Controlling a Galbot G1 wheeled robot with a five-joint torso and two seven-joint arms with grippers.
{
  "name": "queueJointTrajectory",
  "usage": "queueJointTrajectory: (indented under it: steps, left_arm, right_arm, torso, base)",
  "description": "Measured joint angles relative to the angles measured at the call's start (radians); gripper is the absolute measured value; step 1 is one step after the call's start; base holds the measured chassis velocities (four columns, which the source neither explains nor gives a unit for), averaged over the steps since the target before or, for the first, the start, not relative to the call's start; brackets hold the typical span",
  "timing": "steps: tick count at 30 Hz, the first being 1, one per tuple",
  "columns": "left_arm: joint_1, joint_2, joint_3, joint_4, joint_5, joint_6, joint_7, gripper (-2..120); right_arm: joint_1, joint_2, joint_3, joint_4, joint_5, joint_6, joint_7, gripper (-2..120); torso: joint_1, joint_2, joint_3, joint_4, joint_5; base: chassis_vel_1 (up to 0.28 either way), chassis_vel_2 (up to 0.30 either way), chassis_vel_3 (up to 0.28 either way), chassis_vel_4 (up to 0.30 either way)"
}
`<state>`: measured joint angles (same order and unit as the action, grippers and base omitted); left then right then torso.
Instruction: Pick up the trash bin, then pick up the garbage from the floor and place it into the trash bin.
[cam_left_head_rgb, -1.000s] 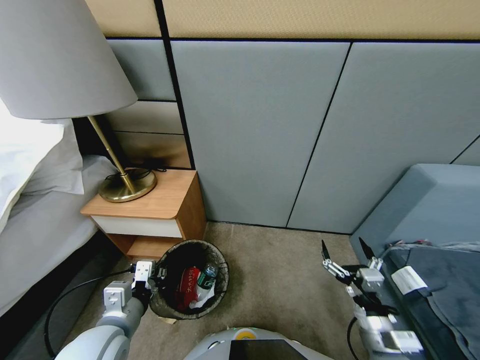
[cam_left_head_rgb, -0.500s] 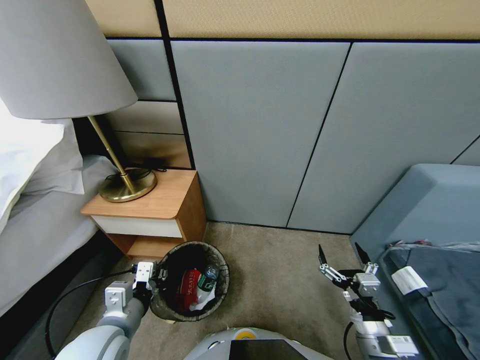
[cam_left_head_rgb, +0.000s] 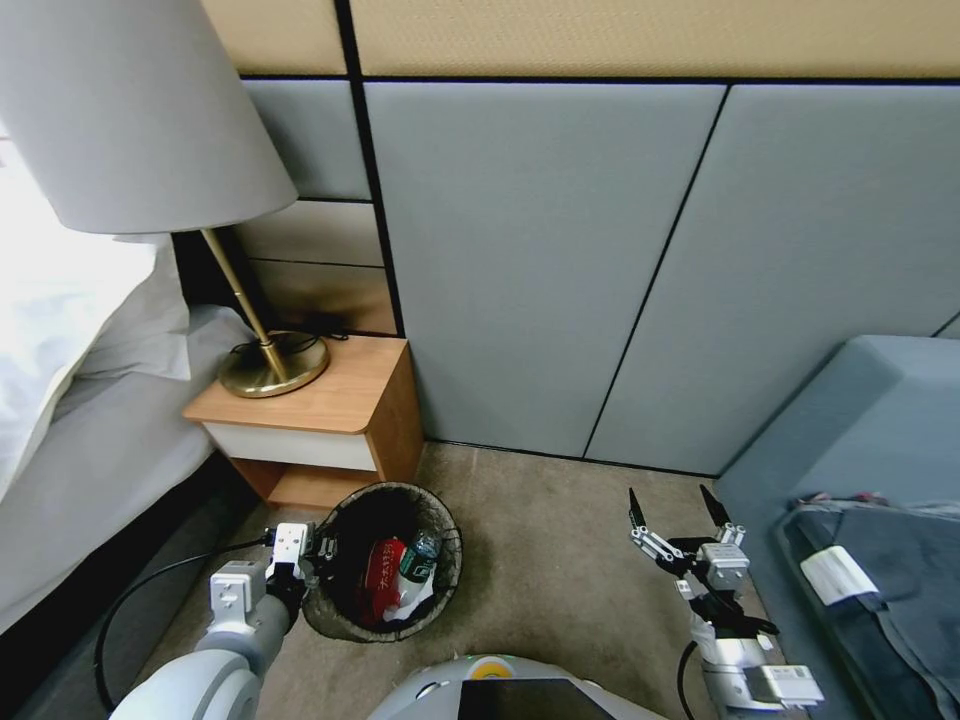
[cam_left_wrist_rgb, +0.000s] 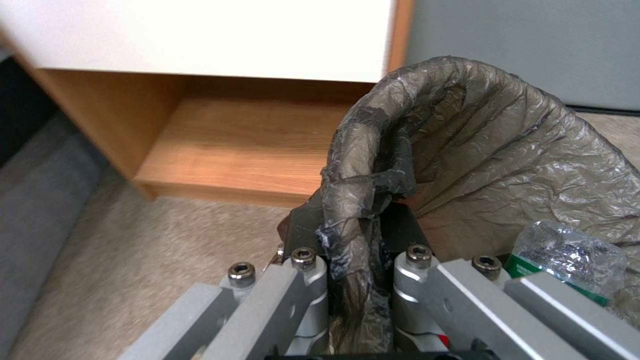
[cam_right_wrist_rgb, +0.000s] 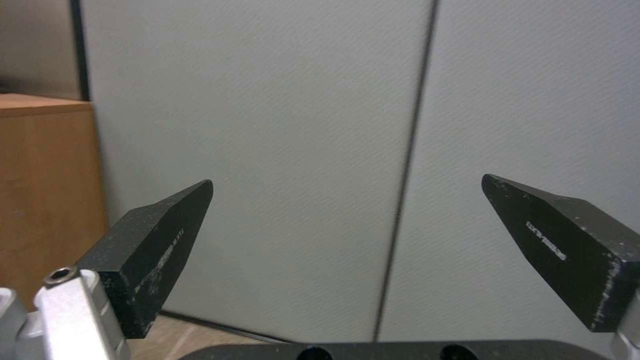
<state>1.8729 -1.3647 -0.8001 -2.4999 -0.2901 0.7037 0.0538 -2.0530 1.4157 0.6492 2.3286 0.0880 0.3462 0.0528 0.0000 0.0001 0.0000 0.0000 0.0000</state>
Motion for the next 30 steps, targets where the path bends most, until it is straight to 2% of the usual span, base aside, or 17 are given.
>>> queueJointTrajectory:
  steps: [30]
  left_arm:
    - [-0.009, 0.008, -0.008, 0.0, -0.014, 0.002, -0.001, 6]
  right_arm:
    - [0.002, -0.002, -0.009, -0.019, 0.004, 0.0, 0.013, 100]
  torso:
    - [0.0, 0.0, 0.0, 0.0, 0.0]
  base:
    - [0.057, 0.065, 0.065, 0.06]
